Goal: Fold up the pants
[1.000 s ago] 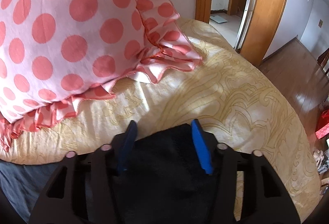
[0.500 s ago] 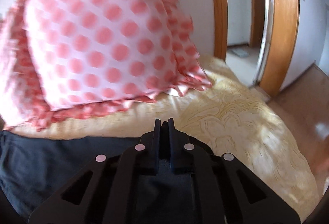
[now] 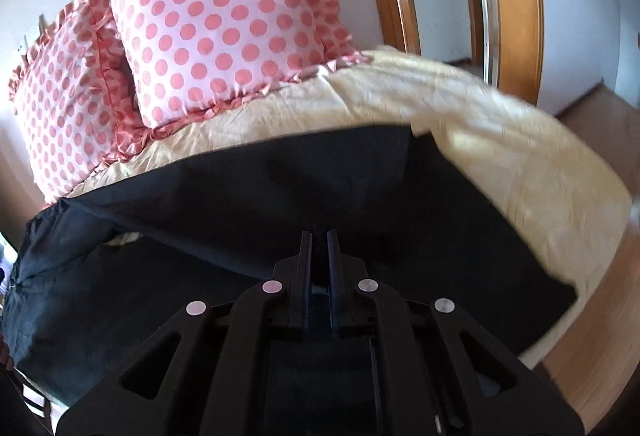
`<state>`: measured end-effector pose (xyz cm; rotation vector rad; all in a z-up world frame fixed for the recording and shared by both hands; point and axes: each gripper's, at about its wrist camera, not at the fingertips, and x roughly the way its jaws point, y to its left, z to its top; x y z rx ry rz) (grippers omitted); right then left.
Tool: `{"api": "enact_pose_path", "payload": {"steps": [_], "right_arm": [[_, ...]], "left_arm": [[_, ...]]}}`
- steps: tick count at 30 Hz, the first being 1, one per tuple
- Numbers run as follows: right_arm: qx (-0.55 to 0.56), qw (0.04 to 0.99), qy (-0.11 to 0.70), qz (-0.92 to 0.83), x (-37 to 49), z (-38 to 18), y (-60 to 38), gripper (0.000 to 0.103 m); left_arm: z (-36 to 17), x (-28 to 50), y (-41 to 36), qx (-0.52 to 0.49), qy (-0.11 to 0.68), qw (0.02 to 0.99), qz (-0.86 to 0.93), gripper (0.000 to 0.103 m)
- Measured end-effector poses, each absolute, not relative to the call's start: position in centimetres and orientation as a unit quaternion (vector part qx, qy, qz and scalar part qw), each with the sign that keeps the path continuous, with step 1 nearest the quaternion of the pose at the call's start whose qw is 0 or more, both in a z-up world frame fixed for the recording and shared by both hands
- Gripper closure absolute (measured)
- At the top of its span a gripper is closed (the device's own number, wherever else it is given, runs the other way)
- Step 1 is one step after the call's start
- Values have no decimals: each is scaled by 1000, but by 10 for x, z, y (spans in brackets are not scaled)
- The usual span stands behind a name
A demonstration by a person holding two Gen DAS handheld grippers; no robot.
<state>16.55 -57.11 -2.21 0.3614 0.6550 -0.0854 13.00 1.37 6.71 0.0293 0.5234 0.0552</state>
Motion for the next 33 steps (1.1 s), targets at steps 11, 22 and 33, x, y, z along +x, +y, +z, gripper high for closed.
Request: {"api": "enact_pose_path", "payload": {"steps": [11, 22, 33], "right_arm": [[386, 856, 342, -26, 137, -29, -582, 68], [458, 827, 318, -71, 134, -41, -595, 68], [461, 836, 290, -69, 156, -43, -584, 82]], "left_arm": [[70, 115, 30, 23, 240, 969, 58, 2], [69, 112, 51, 10, 228, 971, 75, 2], [70, 120, 60, -16, 244, 968, 59, 2]]}}
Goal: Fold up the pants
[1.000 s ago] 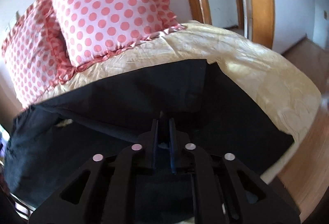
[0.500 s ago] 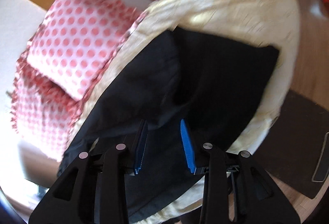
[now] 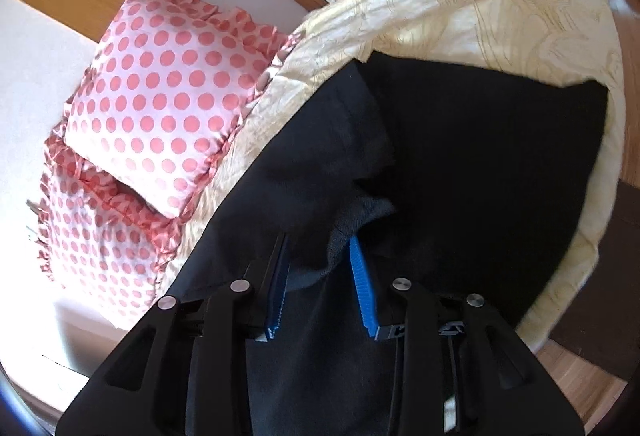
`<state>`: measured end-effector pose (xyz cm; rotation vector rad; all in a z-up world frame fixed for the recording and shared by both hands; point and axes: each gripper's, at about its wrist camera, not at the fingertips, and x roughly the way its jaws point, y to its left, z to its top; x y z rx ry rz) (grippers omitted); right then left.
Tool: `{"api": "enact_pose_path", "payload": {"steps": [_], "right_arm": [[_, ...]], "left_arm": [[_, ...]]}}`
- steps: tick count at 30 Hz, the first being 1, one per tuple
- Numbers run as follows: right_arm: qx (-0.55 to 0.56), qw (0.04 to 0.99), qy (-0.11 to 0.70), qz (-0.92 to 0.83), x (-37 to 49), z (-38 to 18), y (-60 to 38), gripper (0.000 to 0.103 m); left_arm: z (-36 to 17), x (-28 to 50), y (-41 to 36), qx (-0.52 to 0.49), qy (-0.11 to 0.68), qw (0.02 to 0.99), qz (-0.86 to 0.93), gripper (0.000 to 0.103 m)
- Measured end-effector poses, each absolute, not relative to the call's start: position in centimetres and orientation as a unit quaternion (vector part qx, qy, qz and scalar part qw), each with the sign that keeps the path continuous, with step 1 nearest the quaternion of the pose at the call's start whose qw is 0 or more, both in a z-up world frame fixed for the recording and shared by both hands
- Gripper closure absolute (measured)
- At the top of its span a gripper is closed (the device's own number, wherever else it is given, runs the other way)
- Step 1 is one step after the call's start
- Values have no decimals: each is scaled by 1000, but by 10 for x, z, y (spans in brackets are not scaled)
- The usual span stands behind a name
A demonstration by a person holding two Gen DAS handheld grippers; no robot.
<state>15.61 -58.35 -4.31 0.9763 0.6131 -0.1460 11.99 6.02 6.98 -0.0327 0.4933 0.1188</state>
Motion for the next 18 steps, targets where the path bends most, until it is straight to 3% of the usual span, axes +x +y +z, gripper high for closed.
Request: {"api": "enact_pose_path", "payload": {"steps": [1, 2, 10, 18], "right_arm": [[459, 838, 287, -71, 159, -44, -583, 95], [462, 838, 283, -68, 160, -45, -584, 98], [444, 864, 211, -108, 110, -27, -592, 100], [435, 859, 244, -113, 119, -44, -591, 100]], "left_arm": [[69, 121, 61, -20, 250, 966, 56, 2], [69, 123, 63, -24, 256, 965, 55, 2], [82, 147, 85, -19, 269, 961, 68, 2], [102, 253, 111, -12, 320, 945, 66, 2]]}}
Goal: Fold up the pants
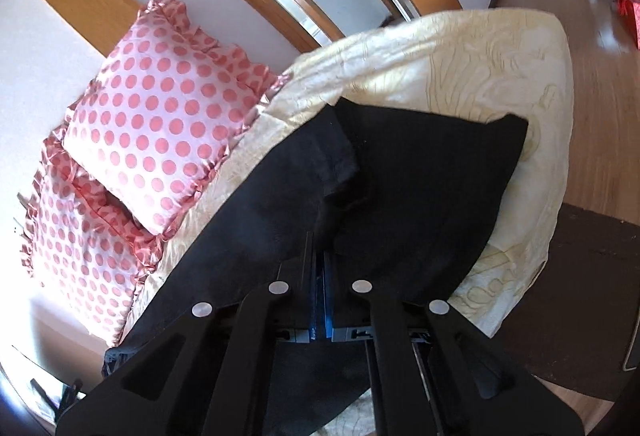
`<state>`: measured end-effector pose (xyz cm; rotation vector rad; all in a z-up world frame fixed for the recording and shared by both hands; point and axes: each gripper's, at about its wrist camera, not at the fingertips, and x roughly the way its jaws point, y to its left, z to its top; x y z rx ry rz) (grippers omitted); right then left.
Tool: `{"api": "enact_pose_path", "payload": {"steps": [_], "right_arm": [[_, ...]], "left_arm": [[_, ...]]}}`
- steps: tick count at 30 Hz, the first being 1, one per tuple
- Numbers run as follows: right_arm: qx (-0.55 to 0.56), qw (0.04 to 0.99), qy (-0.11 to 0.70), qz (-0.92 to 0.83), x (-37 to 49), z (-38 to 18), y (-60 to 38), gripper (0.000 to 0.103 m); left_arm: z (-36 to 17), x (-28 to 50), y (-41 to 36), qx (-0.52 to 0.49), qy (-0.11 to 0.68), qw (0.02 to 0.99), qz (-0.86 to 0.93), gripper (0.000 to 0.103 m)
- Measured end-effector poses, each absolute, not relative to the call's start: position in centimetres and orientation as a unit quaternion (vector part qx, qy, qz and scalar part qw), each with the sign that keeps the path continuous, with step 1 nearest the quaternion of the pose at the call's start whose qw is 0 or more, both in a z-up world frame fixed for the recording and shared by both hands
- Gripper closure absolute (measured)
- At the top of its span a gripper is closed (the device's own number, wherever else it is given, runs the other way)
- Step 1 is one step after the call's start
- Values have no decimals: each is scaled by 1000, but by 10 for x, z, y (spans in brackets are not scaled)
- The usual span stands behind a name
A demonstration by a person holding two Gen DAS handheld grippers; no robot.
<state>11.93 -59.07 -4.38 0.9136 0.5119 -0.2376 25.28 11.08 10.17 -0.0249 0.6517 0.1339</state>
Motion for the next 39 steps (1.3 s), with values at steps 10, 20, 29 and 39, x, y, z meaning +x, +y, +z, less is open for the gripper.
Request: {"api": "enact_pose_path", "payload": {"steps": [10, 20, 29, 39], "right_arm": [[418, 863, 262, -112, 124, -46, -591, 100], [412, 863, 272, -110, 133, -44, -592, 100], [484, 829, 265, -89, 131, -50, -605, 97], [558, 792, 236, -73, 125, -53, -611, 78]], "left_arm": [[62, 424, 139, -107, 473, 868, 105, 20], [36, 435, 172, -231, 480, 834, 143, 93], [59, 379, 182, -235, 443, 854, 142, 97], [72, 358, 180, -238, 427, 860, 145, 98]]}}
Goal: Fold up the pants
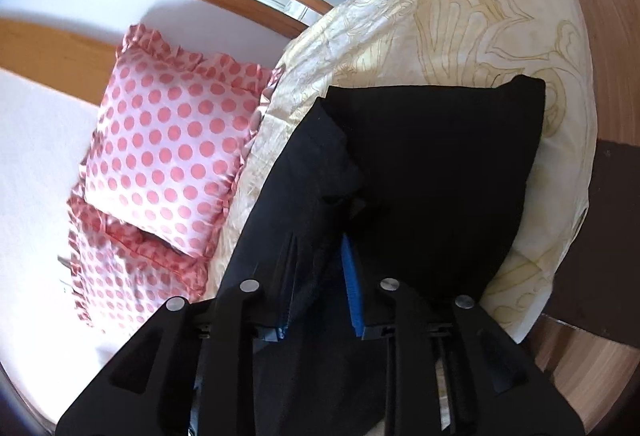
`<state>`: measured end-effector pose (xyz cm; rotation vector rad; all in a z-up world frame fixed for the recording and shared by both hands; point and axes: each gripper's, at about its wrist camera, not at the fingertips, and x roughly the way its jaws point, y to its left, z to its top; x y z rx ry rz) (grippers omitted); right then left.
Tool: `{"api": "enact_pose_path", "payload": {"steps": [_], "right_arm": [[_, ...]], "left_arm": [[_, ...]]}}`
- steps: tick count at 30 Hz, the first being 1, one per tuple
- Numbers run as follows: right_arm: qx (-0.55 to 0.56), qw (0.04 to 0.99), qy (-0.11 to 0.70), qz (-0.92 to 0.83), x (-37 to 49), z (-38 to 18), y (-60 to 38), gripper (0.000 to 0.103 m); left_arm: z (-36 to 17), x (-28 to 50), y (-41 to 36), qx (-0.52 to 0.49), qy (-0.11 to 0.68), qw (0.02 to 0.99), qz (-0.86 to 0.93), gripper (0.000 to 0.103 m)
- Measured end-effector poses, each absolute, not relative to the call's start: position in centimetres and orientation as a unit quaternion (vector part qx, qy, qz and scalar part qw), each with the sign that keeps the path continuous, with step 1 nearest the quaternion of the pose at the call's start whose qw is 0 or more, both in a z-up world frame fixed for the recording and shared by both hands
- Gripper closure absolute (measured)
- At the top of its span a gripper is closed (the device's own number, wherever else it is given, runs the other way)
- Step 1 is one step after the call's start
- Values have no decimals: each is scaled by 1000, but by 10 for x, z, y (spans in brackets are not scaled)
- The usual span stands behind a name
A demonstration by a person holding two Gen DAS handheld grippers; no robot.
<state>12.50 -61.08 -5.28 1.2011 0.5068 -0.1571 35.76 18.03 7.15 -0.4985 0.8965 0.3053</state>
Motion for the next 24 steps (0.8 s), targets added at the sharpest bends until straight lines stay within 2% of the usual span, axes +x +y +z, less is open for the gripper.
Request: {"api": "enact_pose_path", "payload": {"steps": [5, 7, 8, 15, 20, 24], "right_arm": [[503, 816, 260, -117, 141, -44, -601, 81], [497, 821, 258, -109, 147, -43, -602, 95], [498, 823, 253, -100, 149, -42, -603, 97], [464, 861, 191, -79, 137, -9, -612, 98], [456, 869, 170, -86, 121, -2, -622, 98], [460, 866, 168, -96, 110, -11, -630, 98]], "left_arm": [[77, 349, 180, -229, 421, 865, 149, 98], [81, 343, 179, -230, 416, 867, 148, 98], [84, 339, 180, -230, 411, 870, 145, 99], [123, 280, 189, -220, 352, 903, 115, 99], [147, 187, 182, -210, 286, 930, 94, 99], [134, 112, 171, -204, 261, 939, 94, 99]]}}
